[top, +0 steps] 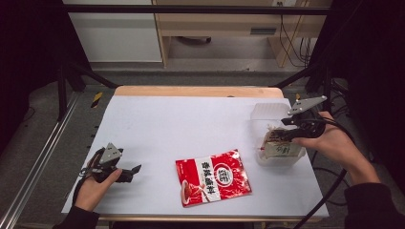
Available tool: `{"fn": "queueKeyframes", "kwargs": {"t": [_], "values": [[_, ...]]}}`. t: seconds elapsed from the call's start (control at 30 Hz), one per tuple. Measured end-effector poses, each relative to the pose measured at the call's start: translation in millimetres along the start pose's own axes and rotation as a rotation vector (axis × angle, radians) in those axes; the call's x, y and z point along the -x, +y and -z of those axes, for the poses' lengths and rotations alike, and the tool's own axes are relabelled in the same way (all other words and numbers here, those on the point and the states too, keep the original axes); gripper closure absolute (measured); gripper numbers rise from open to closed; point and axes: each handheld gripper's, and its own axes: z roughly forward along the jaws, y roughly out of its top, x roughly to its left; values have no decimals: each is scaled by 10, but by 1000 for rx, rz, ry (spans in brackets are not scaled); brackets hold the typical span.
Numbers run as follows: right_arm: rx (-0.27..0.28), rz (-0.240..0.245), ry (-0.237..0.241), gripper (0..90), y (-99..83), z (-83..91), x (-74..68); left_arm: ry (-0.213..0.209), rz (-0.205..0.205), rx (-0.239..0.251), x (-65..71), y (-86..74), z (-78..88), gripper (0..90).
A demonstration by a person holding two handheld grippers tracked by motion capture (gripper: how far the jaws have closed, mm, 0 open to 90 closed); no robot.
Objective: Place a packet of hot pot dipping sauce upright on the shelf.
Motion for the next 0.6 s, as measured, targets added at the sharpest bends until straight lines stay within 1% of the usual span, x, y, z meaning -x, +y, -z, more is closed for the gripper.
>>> {"fn": "queueKeyframes", "kwargs": {"t": [0.07,0.1,0.13,0.23,0.27,0.3,0.33,0.4,0.43,0.47,0.5,0.53,0.6], "values": [[14,1,-11,385,51,30,-45,0,-1,-2,-2,0,-2,63],[15,13,-34,340,102,60,-101,0,-1,-2,-1,0,-5,63],[15,13,-34,340,102,60,-101,0,-1,-2,-1,0,-5,63],[37,25,-52,283,182,102,-190,1,-4,-4,5,0,-6,63],[44,30,-63,268,211,119,-222,0,-4,-4,6,0,-4,63],[61,35,-67,229,269,140,-287,2,-5,-3,9,-1,2,63],[65,39,-74,208,299,147,-322,2,-5,-3,9,-1,2,63],[72,44,-76,178,359,150,-387,2,-6,-3,8,-3,1,63],[72,44,-76,178,359,150,-387,2,-6,-3,8,-3,1,63],[74,48,-78,170,390,153,-421,1,-5,-3,8,-3,1,63],[74,60,-72,156,450,143,-488,2,-5,-2,7,-4,4,63],[74,60,-72,156,450,143,-488,2,-5,-2,7,-4,4,63],[75,71,-68,145,506,126,-558,3,-4,-1,4,-6,8,63]]}}
